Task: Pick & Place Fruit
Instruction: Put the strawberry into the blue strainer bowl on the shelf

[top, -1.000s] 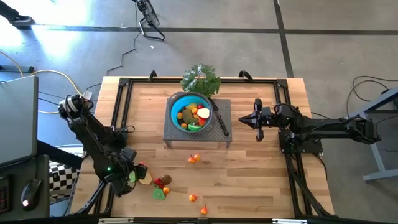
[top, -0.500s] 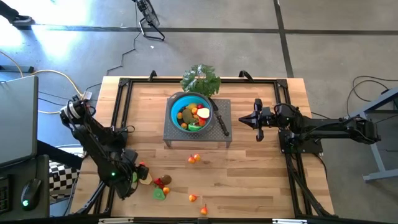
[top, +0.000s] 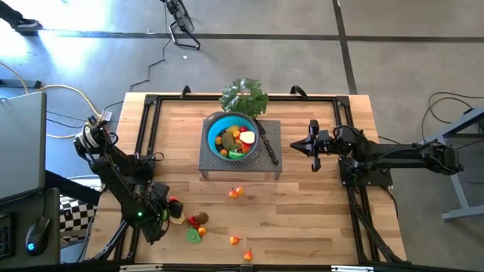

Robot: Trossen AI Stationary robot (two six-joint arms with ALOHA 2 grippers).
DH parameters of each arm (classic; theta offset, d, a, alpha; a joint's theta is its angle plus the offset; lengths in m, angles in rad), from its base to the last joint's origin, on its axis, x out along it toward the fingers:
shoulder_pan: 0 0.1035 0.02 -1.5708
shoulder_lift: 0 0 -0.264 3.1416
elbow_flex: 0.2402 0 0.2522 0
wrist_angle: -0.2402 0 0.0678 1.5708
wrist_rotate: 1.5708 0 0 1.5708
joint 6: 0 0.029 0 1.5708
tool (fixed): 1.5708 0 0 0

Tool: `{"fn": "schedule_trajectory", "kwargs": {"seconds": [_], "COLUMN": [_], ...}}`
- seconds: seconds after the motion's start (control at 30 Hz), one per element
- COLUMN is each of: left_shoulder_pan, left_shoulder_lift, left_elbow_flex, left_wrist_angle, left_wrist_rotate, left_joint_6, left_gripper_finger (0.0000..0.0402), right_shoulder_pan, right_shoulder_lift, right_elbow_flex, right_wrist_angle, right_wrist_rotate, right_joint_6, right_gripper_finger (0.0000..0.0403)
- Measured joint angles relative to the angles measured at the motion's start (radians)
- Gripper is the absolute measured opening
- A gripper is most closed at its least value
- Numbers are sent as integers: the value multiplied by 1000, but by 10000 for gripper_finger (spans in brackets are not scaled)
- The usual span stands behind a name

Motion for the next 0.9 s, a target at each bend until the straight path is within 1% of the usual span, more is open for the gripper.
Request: {"fn": "schedule_trajectory", "kwargs": {"seconds": [0.77, 0.9], "left_shoulder_pan": [0, 0], "left_shoulder_lift": [0, 0], "left_elbow_flex": [0, 0], "left_wrist_angle": [-2, -2], "left_wrist_rotate": [4, 5], "left_joint_6": [0, 0], "left_gripper_finger": [303, 288], "right_shoulder_pan": [0, 0], "right_shoulder_lift": [0, 0], "right_elbow_flex": [0, 0], "right_wrist_angle": [-4, -4], "right_wrist_rotate": [0, 0], "right_joint_6": [-15, -15], "right_gripper_finger": [2, 2]}}
